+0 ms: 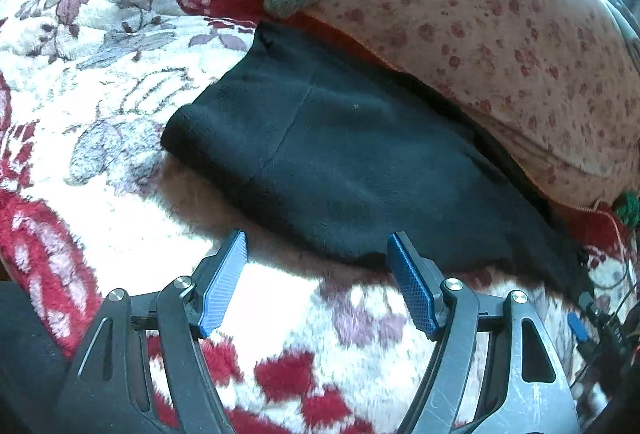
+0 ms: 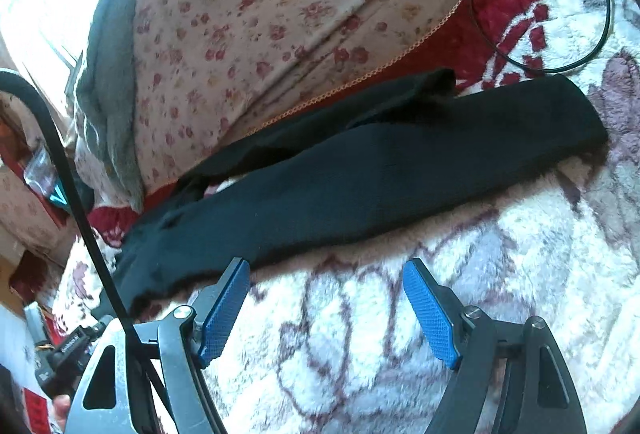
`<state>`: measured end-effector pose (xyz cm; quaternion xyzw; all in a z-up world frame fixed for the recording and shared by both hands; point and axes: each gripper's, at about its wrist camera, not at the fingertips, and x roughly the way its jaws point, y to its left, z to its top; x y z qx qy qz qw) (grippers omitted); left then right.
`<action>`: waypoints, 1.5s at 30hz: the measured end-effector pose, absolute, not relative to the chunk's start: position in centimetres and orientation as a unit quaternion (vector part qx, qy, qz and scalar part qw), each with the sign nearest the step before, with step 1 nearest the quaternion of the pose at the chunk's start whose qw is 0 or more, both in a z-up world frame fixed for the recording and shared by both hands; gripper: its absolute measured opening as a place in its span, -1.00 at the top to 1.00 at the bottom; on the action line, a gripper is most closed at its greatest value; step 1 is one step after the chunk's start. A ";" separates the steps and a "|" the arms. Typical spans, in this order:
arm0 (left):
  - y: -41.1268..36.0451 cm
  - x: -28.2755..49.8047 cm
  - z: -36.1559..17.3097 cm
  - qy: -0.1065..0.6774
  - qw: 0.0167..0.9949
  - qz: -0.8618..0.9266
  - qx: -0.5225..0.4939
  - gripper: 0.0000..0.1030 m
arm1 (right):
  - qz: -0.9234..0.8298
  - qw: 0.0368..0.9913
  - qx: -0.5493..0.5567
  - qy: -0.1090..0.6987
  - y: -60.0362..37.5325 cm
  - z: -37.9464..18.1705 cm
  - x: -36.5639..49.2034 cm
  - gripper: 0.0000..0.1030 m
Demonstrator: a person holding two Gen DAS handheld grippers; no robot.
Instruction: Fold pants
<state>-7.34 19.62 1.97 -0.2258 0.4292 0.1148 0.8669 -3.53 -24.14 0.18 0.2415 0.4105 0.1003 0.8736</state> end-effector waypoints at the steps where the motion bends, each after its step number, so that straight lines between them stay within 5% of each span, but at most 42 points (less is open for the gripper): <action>1: 19.7 -7.0 2.1 0.425 0.869 0.116 -0.227 -0.41 | 0.101 0.873 0.246 0.409 -24.3 0.0 -3.3 -0.51; 11: 20.1 -2.5 1.8 0.424 0.864 0.120 -0.244 -0.41 | 0.100 0.868 0.296 0.385 -25.6 -0.7 -0.8 -0.50; 13: 20.4 -2.2 1.9 0.424 0.862 0.116 -0.254 -0.41 | 0.093 0.871 0.295 0.382 -25.7 -0.7 -0.3 -0.23; 14: 20.6 -2.1 2.0 0.421 0.862 0.113 -0.259 -0.12 | 0.089 0.872 0.295 0.381 -25.8 -0.7 -0.1 0.20; 15: 20.8 -1.9 2.1 0.421 0.861 0.114 -0.260 0.46 | 0.089 0.869 0.303 0.382 -26.0 -1.0 0.2 0.46; 16: 20.9 -1.7 2.1 0.427 0.859 0.118 -0.256 0.64 | 0.092 0.863 0.314 0.385 -26.3 -1.3 0.5 0.74; 20: 21.2 -1.5 2.7 0.430 0.863 0.102 -0.244 0.79 | 0.098 0.863 0.328 0.370 -26.7 -0.9 0.1 0.84; 29: 23.5 -3.4 5.5 0.421 0.869 0.078 -0.248 0.82 | 0.137 0.873 0.296 0.363 -25.2 2.6 -2.3 0.85; 39: 26.5 -8.8 4.3 0.454 0.856 0.082 -0.234 0.80 | 0.172 0.846 0.296 0.409 -22.4 0.4 -6.3 0.84; 45: 27.9 -10.6 3.2 0.434 0.854 0.093 -0.272 0.57 | 0.141 0.820 0.364 0.418 -26.0 -1.6 -6.7 0.38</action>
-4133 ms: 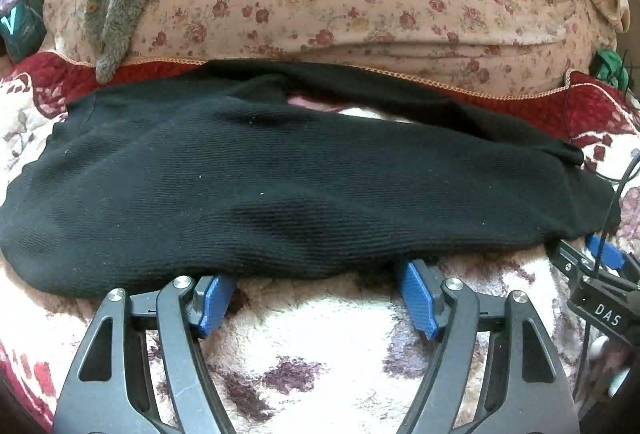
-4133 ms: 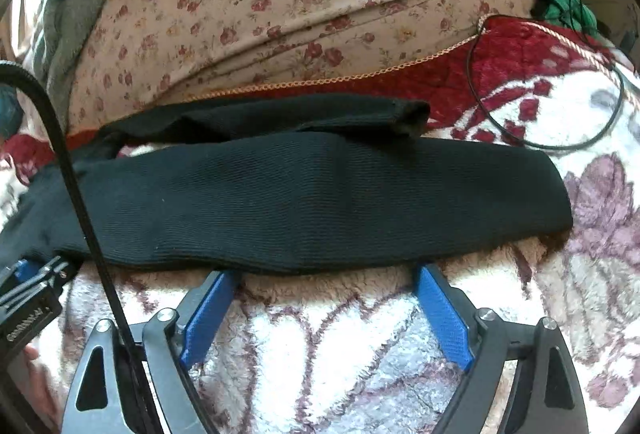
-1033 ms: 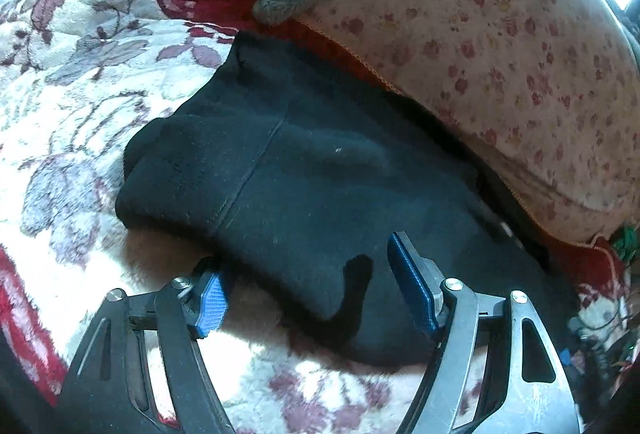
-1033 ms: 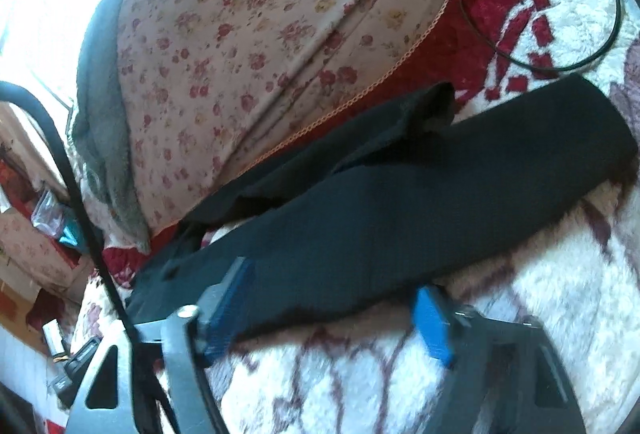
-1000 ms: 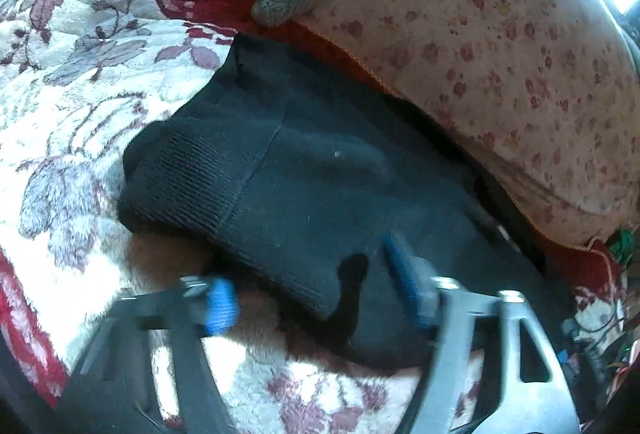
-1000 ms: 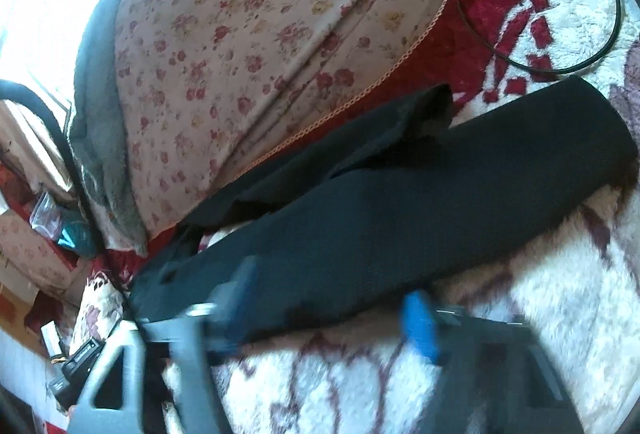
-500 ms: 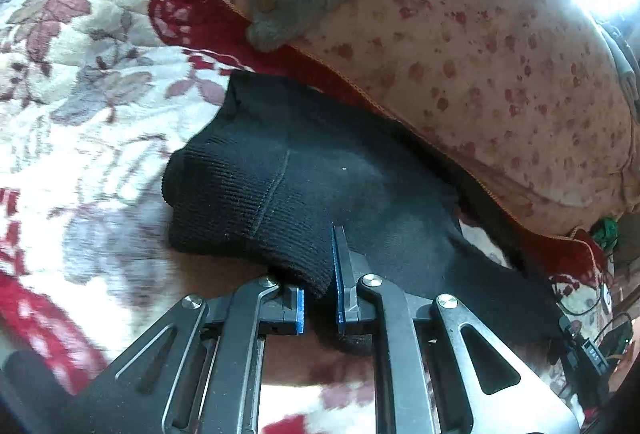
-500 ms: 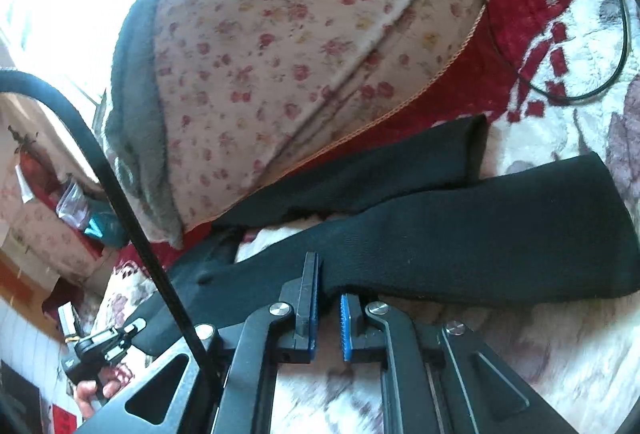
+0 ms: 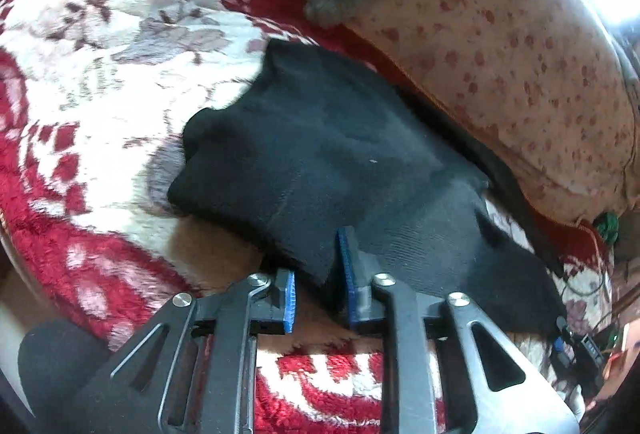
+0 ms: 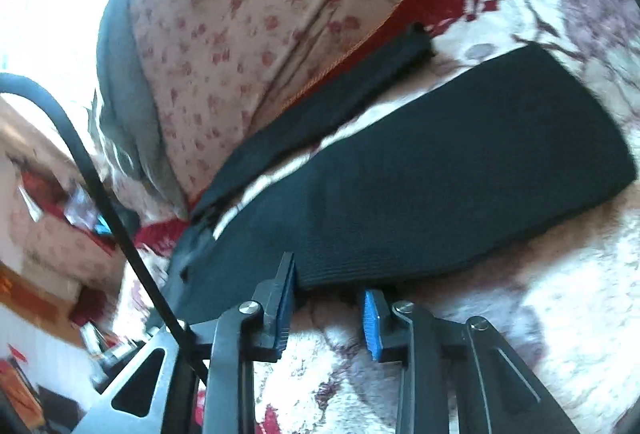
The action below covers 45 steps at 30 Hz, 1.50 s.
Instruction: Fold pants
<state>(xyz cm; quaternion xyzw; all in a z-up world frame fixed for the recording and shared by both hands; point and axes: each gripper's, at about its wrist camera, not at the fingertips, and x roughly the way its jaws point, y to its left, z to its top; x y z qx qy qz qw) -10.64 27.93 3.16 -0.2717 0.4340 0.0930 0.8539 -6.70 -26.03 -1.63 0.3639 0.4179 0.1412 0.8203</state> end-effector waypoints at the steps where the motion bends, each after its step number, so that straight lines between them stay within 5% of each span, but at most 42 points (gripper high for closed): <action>1: 28.4 -10.9 3.3 0.429 0.854 0.095 -0.279 0.56 | 0.137 0.822 0.365 0.415 -26.6 -1.5 -6.8 0.37; 8: 29.9 -11.8 3.6 0.425 0.849 0.108 -0.295 0.55 | 0.089 0.834 0.382 0.388 -30.4 -1.1 -6.7 0.38; 11: 29.5 -12.8 4.0 0.425 0.857 0.135 -0.258 0.55 | 0.045 0.849 0.364 0.379 -32.0 -0.6 -7.3 0.64; 19: 29.3 -14.9 7.4 0.396 0.877 0.197 -0.190 0.54 | -0.056 0.857 0.293 0.419 -33.8 0.0 -9.1 0.63; 25: 27.2 -13.2 9.2 0.400 0.887 0.149 -0.176 0.54 | -0.097 0.884 0.257 0.379 -34.3 3.9 -10.5 0.52; 27: 26.3 -11.9 9.1 0.408 0.886 0.126 -0.183 0.34 | -0.064 0.896 0.257 0.356 -33.5 5.5 -10.1 0.37; 29: 25.3 -10.4 8.8 0.421 0.879 0.099 -0.199 0.19 | -0.004 0.898 0.270 0.348 -32.1 6.4 -9.2 0.01; 36: 22.4 -4.2 8.0 0.447 0.868 0.049 -0.211 0.16 | 0.129 0.847 0.347 0.381 -26.9 4.3 -3.8 0.01; 45: 19.7 3.6 5.8 0.483 0.846 0.009 -0.225 0.16 | 0.099 0.795 0.426 0.421 -26.1 0.2 2.1 0.01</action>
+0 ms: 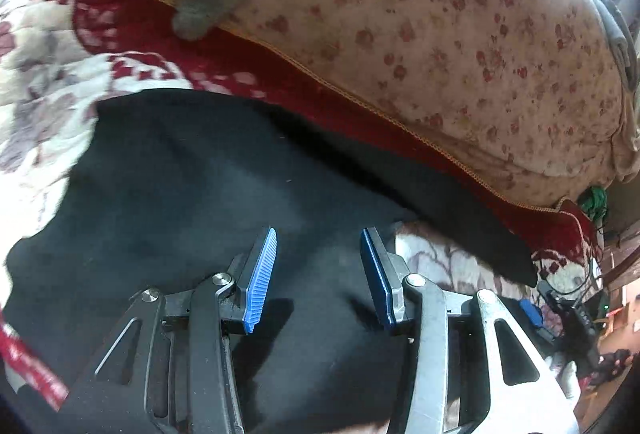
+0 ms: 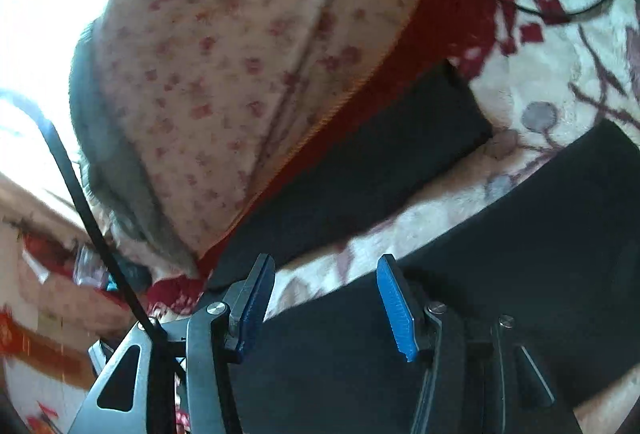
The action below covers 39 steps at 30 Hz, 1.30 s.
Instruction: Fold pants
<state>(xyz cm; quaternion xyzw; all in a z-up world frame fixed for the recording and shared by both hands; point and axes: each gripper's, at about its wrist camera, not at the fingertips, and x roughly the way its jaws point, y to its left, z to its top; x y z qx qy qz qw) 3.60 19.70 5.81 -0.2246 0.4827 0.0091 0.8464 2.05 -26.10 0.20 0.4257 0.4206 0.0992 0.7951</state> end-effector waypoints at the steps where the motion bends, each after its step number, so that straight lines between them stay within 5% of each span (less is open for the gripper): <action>1: 19.5 4.5 5.4 0.488 0.843 0.007 -0.226 0.16 | 0.090 0.793 0.429 0.424 -26.3 -0.2 2.7 0.01; 21: 20.0 15.3 1.0 0.516 0.801 0.043 -0.301 0.16 | 0.087 0.795 0.424 0.425 -27.0 -2.3 9.1 0.00; 24: 19.9 16.2 0.0 0.520 0.797 0.049 -0.305 0.16 | 0.097 0.796 0.430 0.414 -27.2 -2.7 9.3 0.23; 25: 19.9 16.3 -0.1 0.512 0.799 0.051 -0.311 0.16 | 0.099 0.799 0.426 0.412 -27.3 -2.8 9.3 0.44; 26: 20.0 16.3 -0.2 0.505 0.803 0.054 -0.313 0.19 | 0.103 0.801 0.424 0.409 -27.3 -3.0 9.3 0.66; 28: 19.8 16.3 0.0 0.502 0.810 0.062 -0.296 0.79 | 0.110 0.800 0.434 0.399 -27.7 -3.3 9.0 0.80; 29: 19.7 16.2 0.1 0.499 0.816 0.062 -0.286 0.85 | 0.113 0.797 0.442 0.396 -27.9 -3.4 8.9 0.85; 39: 19.8 11.6 5.8 0.437 0.855 0.029 -0.279 0.91 | 0.151 0.821 0.417 0.360 -28.0 1.6 7.2 0.88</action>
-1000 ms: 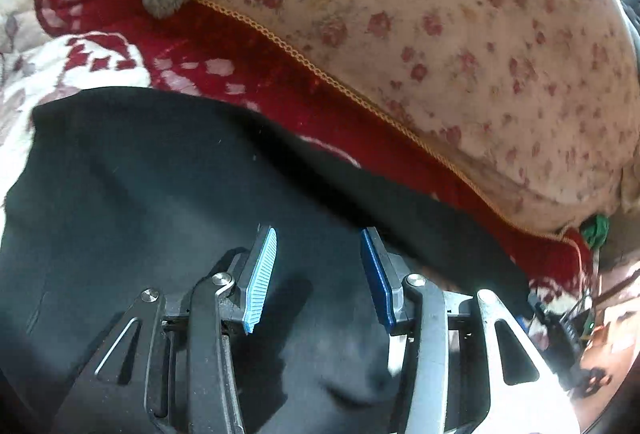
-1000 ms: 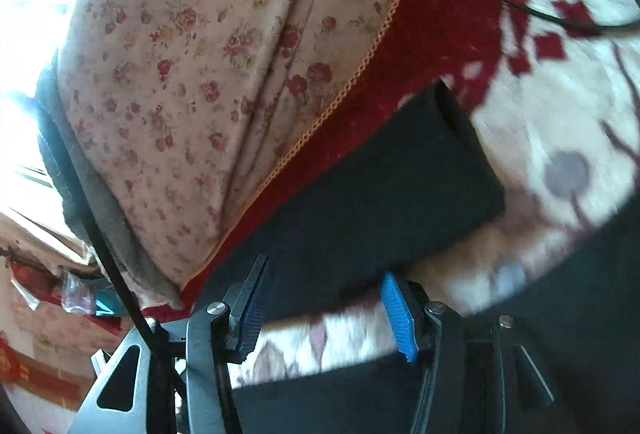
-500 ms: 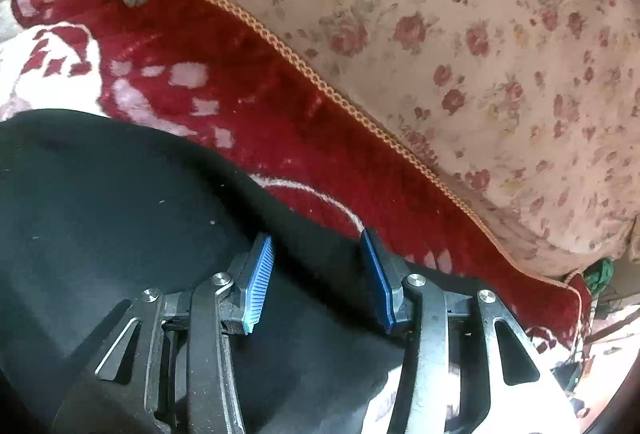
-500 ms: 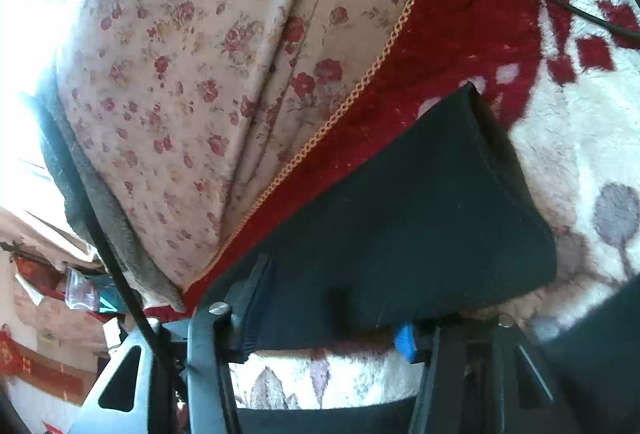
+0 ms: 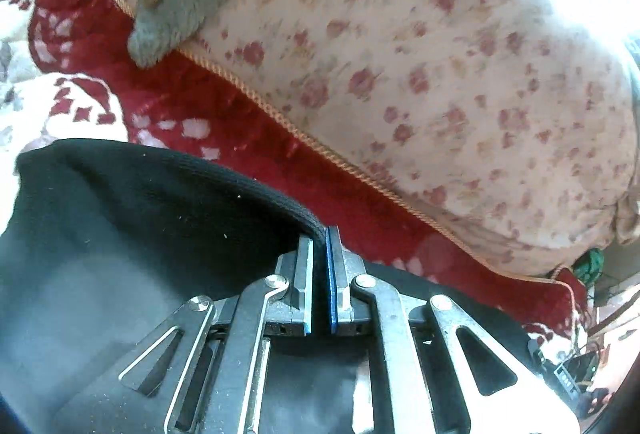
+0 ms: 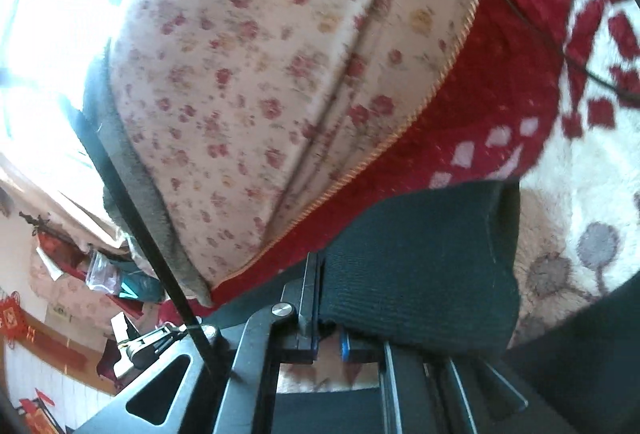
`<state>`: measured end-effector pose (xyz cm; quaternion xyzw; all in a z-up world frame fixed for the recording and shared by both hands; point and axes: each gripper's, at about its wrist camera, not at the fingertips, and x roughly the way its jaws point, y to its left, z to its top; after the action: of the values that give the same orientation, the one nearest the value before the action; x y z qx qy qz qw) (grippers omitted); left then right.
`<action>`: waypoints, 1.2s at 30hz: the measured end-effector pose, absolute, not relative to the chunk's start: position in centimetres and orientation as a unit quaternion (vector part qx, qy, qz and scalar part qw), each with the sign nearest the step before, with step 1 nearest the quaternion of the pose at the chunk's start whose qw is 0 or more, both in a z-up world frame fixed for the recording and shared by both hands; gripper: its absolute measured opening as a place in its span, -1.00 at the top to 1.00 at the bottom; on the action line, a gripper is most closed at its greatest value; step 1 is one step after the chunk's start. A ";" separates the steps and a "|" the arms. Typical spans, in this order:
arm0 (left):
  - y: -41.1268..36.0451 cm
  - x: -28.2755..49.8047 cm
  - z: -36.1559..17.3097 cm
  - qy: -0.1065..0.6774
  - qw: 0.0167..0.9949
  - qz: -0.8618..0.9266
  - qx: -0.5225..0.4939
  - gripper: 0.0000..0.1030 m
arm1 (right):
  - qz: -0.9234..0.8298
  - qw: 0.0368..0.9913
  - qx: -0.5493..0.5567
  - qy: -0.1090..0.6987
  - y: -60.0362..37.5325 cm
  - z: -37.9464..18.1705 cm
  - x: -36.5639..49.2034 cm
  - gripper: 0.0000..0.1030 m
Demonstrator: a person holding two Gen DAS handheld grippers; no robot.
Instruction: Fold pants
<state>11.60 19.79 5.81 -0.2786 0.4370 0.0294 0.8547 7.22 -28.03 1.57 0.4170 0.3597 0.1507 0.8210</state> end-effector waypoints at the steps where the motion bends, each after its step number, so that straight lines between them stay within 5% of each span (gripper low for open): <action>1: 19.7 10.7 6.7 0.430 0.859 0.027 -0.276 0.91 | 0.154 0.822 0.416 0.357 -28.1 2.1 6.9 0.88; 12: 16.0 -0.4 11.5 0.388 0.894 -0.021 -0.224 0.91 | 0.159 0.843 0.390 0.336 -31.2 5.5 -0.3 0.88; 22: 13.0 -7.3 5.1 0.436 0.886 0.006 -0.160 0.91 | 0.114 0.854 0.321 0.394 -31.2 0.5 -5.7 0.87; 27: 13.6 -7.6 3.3 0.449 0.876 0.012 -0.177 0.91 | 0.106 0.805 0.442 0.382 -34.6 -2.4 -6.0 0.66; 36: 13.5 -7.9 3.8 0.435 0.880 0.014 -0.193 0.91 | 0.074 0.870 0.336 0.353 -34.6 0.9 -7.5 0.89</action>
<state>-7.87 13.54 3.82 -0.1933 0.4346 0.0137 0.8796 -7.52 -34.59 0.86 0.3362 0.3533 0.0737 0.8699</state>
